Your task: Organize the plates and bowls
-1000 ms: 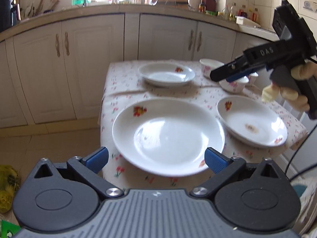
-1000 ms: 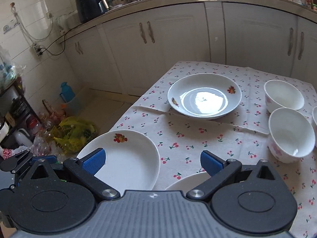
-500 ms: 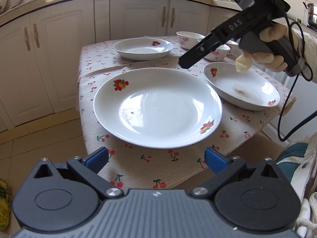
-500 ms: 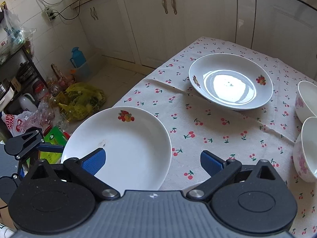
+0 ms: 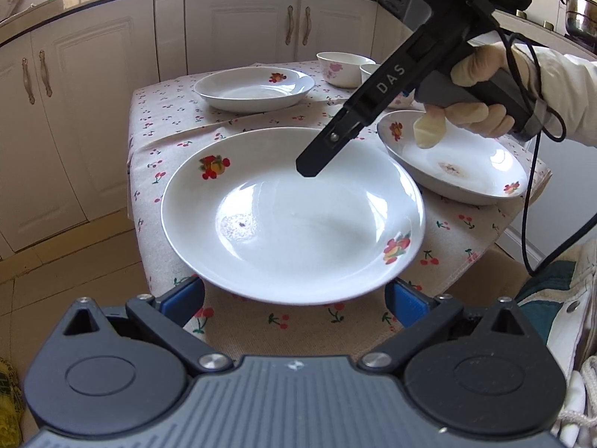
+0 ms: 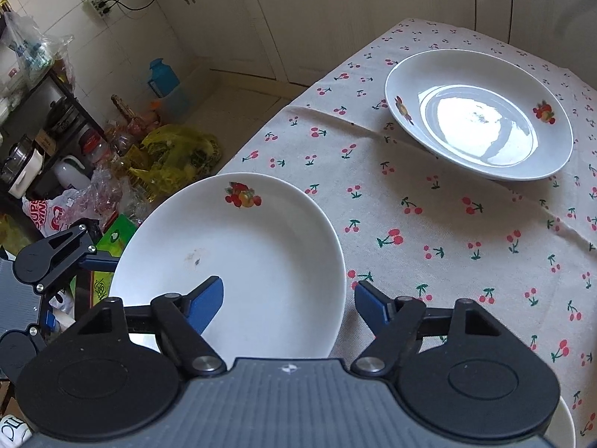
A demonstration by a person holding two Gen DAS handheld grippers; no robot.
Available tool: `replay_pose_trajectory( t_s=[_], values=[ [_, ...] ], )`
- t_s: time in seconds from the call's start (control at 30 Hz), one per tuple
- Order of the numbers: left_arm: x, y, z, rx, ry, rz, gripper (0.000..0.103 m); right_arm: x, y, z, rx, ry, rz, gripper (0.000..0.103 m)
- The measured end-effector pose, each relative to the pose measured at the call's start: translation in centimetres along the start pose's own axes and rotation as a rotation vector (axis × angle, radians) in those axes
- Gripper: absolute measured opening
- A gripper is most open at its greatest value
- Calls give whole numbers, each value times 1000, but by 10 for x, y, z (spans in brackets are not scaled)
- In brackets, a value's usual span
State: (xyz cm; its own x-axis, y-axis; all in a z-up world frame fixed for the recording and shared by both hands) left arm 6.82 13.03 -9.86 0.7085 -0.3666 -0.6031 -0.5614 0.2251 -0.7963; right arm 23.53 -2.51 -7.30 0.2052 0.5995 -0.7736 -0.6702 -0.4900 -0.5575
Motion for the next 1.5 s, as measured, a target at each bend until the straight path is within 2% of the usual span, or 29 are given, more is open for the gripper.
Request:
replay_pose_trajectory(
  t_s=[0.33,0.47,0.7,1.23,1.43,1.5],
  values=[
    [7,-5,1,39,18,21,101,4,-5,-2,4,-45,2,73],
    [9,-7,3,38,27,31,101,4,-7,1,-16,-23,6,73],
    [20,-22,10,91,12,2,101,2,-19,-10,0,2,-33,73],
    [57,-41,19,116,63,-9,101,6,-30,-46,42,94,-43,73],
    [59,-42,20,114,59,-12,101,6,-31,-46,37,96,-43,73],
    [60,-42,19,115,57,-12,101,7,-32,-46,40,81,-34,78]
  ],
)
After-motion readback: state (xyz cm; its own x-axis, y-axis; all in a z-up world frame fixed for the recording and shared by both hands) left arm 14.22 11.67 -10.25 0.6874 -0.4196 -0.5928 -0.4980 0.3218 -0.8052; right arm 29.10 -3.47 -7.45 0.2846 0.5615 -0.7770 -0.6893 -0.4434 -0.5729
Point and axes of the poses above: each gripper's, at about its wrist camera, not at the fingertips, and x roughly the way its jaws point, z to its left, y to its underside, the point moved 2 cm from there along x, roughly the way its jaws point, and after that the axes turned 6 degrees about -z, right-handed, at the moved point
